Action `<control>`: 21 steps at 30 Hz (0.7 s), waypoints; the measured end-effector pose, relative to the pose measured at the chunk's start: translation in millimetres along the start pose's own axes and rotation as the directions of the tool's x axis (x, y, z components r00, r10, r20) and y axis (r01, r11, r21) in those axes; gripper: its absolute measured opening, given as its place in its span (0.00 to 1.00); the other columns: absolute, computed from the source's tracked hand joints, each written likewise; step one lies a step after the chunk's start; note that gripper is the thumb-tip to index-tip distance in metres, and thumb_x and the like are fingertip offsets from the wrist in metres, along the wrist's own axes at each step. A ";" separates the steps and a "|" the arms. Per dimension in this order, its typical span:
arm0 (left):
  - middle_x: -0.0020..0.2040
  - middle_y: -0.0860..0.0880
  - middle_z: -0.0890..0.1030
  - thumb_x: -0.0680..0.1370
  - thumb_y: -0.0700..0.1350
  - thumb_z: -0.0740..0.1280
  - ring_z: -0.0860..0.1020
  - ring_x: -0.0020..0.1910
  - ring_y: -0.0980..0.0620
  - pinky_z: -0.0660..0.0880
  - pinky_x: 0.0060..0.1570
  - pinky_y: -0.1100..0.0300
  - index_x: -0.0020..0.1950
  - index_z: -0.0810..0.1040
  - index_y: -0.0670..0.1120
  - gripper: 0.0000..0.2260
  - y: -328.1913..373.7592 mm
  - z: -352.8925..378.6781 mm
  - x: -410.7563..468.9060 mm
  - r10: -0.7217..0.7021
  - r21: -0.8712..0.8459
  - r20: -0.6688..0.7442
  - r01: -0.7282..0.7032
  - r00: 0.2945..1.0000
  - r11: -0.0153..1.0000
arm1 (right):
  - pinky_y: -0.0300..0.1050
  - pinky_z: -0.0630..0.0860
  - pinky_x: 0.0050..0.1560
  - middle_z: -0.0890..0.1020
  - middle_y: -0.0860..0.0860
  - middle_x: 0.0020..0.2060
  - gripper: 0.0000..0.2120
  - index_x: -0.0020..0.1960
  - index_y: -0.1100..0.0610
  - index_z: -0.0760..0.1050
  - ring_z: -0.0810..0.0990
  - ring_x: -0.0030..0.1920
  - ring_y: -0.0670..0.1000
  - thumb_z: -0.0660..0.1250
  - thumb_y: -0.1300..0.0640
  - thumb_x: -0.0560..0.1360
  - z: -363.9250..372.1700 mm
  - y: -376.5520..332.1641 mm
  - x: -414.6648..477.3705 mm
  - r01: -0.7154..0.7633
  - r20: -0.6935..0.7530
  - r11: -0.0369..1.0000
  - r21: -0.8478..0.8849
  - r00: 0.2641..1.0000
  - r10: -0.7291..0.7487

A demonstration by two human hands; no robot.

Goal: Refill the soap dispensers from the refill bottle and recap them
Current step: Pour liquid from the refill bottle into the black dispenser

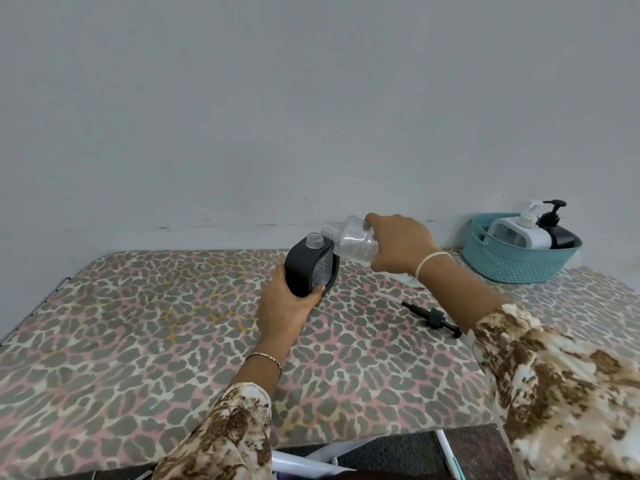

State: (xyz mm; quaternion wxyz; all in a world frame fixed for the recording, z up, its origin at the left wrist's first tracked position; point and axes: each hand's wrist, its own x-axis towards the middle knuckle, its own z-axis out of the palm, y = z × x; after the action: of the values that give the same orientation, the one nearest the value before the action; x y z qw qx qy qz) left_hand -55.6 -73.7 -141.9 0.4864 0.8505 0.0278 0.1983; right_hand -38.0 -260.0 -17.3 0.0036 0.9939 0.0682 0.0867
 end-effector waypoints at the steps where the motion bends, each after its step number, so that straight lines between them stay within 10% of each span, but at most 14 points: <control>1: 0.55 0.51 0.81 0.67 0.52 0.78 0.80 0.53 0.50 0.77 0.50 0.57 0.60 0.74 0.49 0.25 0.2 -0.1 -0.3 0.004 -0.012 0.000 -0.004 1.000 1.000 | 0.42 0.72 0.36 0.81 0.50 0.50 0.28 0.65 0.51 0.68 0.79 0.45 0.54 0.70 0.60 0.65 -1.6 -1.4 -0.8 -0.001 0.005 1.000 -0.005 1.000 0.001; 21: 0.56 0.52 0.81 0.67 0.53 0.78 0.80 0.54 0.51 0.78 0.53 0.56 0.62 0.73 0.51 0.27 1.6 -1.6 -1.5 0.001 -0.020 0.007 -0.001 1.000 1.000 | 0.43 0.67 0.34 0.70 0.48 0.33 0.26 0.63 0.55 0.69 0.74 0.39 0.54 0.71 0.63 0.66 -20.4 -16.7 -6.8 0.030 0.033 0.994 -0.103 0.999 -0.027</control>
State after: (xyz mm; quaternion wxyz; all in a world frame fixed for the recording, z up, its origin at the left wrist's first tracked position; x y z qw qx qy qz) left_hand -57.7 -73.6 -140.2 0.4949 0.8462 0.0238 0.1960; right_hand -50.3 -244.5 1.3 0.0573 0.9925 0.0776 0.0746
